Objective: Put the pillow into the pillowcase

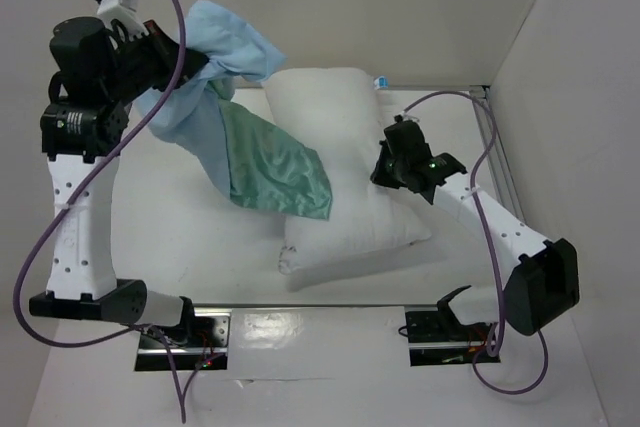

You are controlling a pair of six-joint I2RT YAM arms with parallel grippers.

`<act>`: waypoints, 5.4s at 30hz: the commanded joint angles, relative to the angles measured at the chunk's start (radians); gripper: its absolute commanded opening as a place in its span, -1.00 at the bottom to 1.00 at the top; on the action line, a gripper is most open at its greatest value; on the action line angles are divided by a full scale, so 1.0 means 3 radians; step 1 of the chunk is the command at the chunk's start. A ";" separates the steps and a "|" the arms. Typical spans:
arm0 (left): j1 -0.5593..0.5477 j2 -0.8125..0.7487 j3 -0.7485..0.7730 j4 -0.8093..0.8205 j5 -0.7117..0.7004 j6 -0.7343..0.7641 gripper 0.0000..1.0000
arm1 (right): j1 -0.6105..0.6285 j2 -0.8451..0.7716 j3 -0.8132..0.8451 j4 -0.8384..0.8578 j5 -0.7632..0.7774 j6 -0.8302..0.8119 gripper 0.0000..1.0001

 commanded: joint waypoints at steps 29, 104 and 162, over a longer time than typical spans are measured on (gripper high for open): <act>0.0171 -0.0149 -0.0306 0.0444 0.0804 -0.0430 -1.00 | 0.1592 0.0148 0.0228 0.0766 0.0498 -0.0927 0.99; 0.0462 0.0852 -0.1809 0.0276 -0.1129 -0.0481 0.83 | 0.1060 0.1239 0.0844 0.0551 0.0089 -0.0130 0.76; -0.0191 0.1287 -0.0597 -0.0220 -0.1042 0.0530 -0.28 | 0.1691 0.0098 0.0658 -0.1049 0.1435 0.0248 -0.65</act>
